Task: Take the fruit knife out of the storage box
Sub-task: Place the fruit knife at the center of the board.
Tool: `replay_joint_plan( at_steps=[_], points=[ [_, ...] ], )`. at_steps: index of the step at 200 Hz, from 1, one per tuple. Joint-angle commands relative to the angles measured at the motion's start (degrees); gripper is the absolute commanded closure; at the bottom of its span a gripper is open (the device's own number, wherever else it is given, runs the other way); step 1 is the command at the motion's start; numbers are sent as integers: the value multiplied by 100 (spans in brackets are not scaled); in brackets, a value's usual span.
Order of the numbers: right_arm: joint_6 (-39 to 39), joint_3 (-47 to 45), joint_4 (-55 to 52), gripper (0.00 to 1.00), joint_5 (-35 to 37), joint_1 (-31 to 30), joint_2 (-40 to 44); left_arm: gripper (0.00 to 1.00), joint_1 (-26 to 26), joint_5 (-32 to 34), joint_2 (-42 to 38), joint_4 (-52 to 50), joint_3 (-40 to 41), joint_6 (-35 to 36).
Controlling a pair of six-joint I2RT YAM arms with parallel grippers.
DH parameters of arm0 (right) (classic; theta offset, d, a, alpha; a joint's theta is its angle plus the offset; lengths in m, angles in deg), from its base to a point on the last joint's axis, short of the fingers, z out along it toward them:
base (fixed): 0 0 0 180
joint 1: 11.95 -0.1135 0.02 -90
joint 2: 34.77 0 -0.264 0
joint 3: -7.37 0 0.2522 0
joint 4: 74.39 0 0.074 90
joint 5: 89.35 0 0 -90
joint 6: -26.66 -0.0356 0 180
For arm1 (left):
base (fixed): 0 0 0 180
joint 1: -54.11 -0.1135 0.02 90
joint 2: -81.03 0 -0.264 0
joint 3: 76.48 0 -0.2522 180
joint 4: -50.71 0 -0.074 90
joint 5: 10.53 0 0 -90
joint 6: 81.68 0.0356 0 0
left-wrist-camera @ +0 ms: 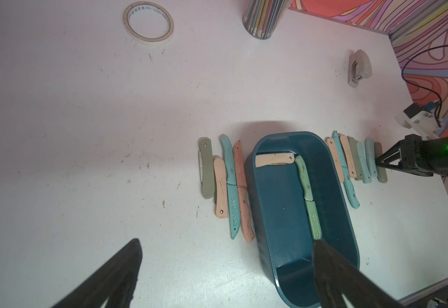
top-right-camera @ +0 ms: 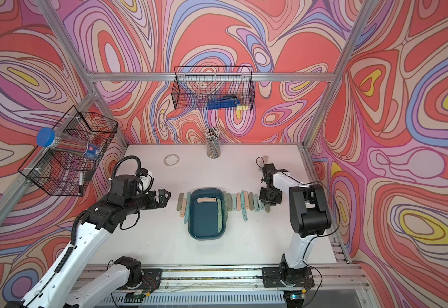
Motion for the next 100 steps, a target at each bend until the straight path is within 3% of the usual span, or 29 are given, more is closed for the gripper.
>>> replay_joint_plan(
  at_steps=[1,59,100],
  points=[
    [102,76,122,77,-143,27,-62,0,18,-56,38,74,34,76],
    [66,6,55,66,-126,27,264,0,16,-54,38,79,34,76],
    [-25,2,-172,66,12,28,1008,0,16,-21,45,65,24,85]
  ],
)
